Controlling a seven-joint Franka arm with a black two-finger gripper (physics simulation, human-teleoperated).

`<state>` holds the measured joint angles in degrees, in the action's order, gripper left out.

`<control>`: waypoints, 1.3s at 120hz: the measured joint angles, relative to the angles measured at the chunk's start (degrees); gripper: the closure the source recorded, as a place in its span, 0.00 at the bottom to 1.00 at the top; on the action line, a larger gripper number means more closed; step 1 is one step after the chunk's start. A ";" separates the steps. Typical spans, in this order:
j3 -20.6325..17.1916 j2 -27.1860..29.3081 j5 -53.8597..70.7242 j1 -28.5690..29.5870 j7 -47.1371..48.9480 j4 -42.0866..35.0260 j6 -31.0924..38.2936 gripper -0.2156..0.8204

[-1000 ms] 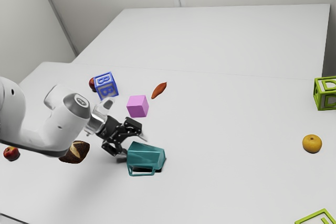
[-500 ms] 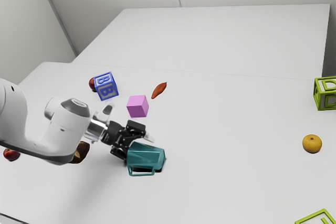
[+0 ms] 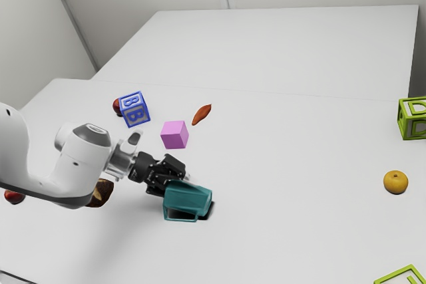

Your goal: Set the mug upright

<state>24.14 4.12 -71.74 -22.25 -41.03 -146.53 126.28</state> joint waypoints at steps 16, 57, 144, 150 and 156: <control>-0.05 0.14 0.00 -0.09 -0.91 -0.03 -0.07 0.76; -0.06 1.73 0.28 -0.75 -1.97 -0.02 0.55 0.93; -4.13 4.61 53.91 -1.68 11.43 12.72 4.61 0.95; -4.17 4.49 58.97 -1.71 13.46 12.89 4.35 0.95; -4.14 4.15 63.27 -1.72 15.39 12.95 4.06 0.95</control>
<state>20.00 8.26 -8.47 -23.97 -25.64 -133.57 130.34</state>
